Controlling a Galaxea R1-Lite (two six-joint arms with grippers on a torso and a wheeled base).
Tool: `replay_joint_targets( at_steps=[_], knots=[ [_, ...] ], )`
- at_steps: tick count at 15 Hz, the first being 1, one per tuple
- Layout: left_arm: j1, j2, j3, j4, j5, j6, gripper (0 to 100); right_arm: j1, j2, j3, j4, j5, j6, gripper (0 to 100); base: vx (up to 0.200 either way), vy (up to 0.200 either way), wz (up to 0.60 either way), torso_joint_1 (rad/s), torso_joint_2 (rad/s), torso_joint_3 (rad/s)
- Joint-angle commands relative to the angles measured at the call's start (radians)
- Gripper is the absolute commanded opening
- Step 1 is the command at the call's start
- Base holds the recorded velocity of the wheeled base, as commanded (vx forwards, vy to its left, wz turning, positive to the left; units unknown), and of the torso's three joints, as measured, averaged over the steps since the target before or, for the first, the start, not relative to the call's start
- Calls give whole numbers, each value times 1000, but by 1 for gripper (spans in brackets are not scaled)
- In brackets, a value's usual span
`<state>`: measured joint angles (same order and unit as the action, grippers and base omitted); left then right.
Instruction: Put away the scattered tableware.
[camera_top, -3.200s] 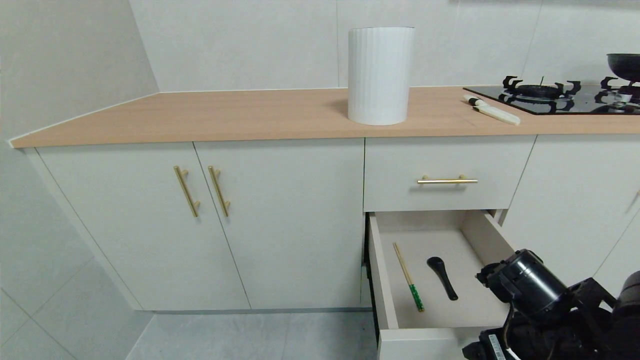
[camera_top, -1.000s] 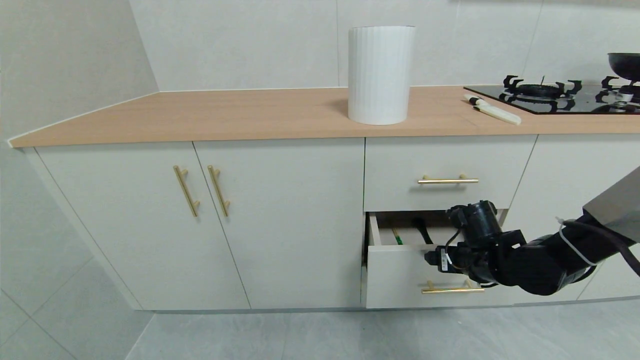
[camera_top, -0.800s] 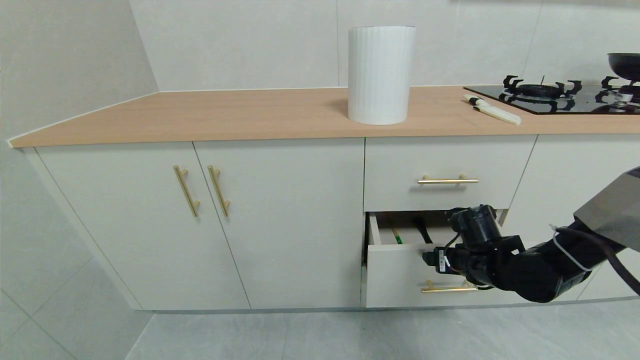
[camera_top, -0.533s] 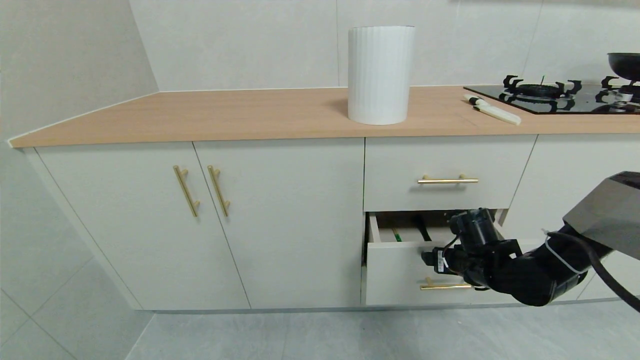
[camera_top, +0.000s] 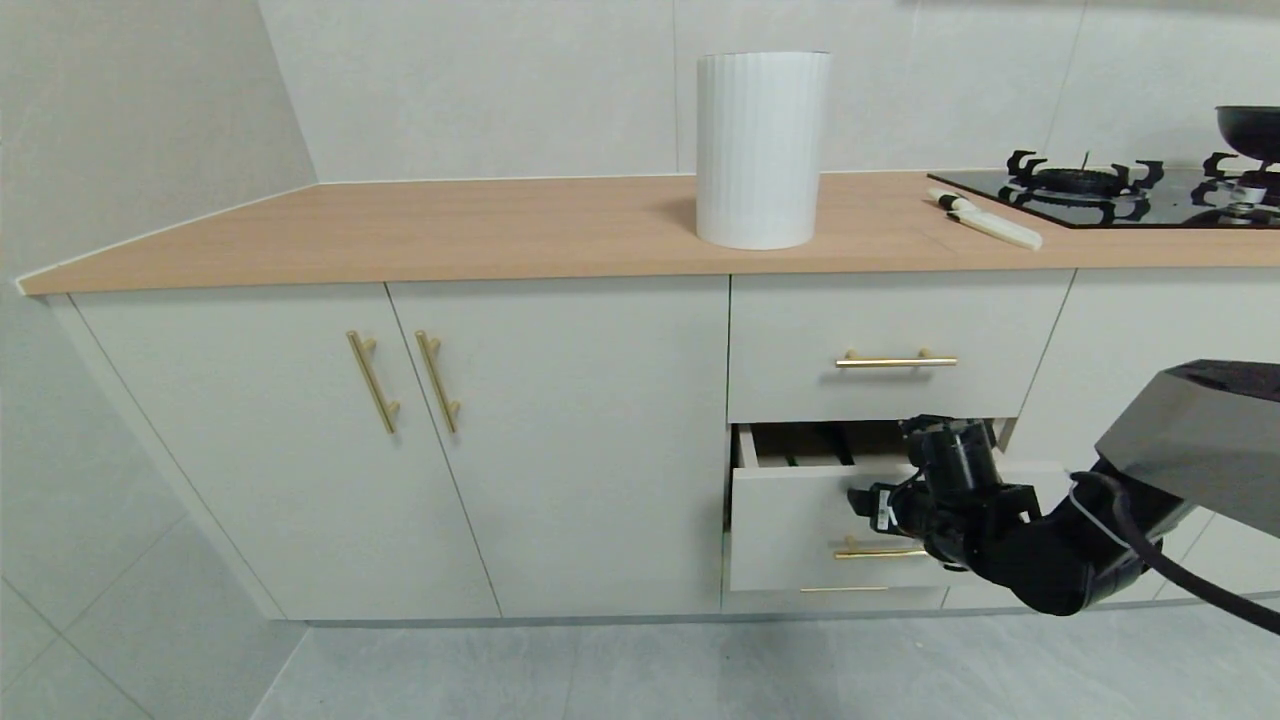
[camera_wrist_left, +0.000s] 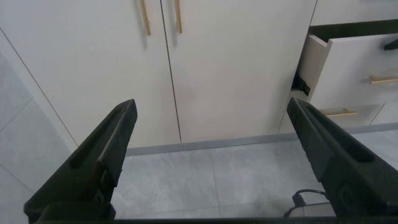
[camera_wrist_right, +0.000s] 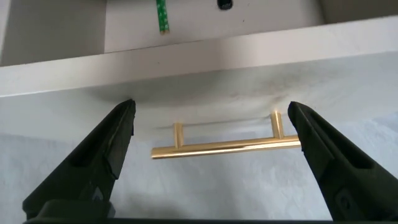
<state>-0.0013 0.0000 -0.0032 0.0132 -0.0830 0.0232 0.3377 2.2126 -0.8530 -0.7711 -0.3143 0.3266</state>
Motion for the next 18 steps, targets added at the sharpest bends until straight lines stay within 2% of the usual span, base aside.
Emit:
replay_joint_targets(
  at_steps=[1, 12, 18],
  knots=[
    [0, 0, 0, -1, 0, 0, 100, -17, 38, -3, -20, 0, 0, 100, 0, 0, 0, 0, 0, 0],
    [0, 0, 0, -1, 0, 0, 100, -94, 191, -64, -280, -3, -8, 100, 0, 0, 0, 0, 0, 0],
    [0, 0, 0, 1, 0, 0, 100, -111, 249, -126, -349, -19, -6, 100, 0, 0, 0, 0, 0, 0]
  ],
)
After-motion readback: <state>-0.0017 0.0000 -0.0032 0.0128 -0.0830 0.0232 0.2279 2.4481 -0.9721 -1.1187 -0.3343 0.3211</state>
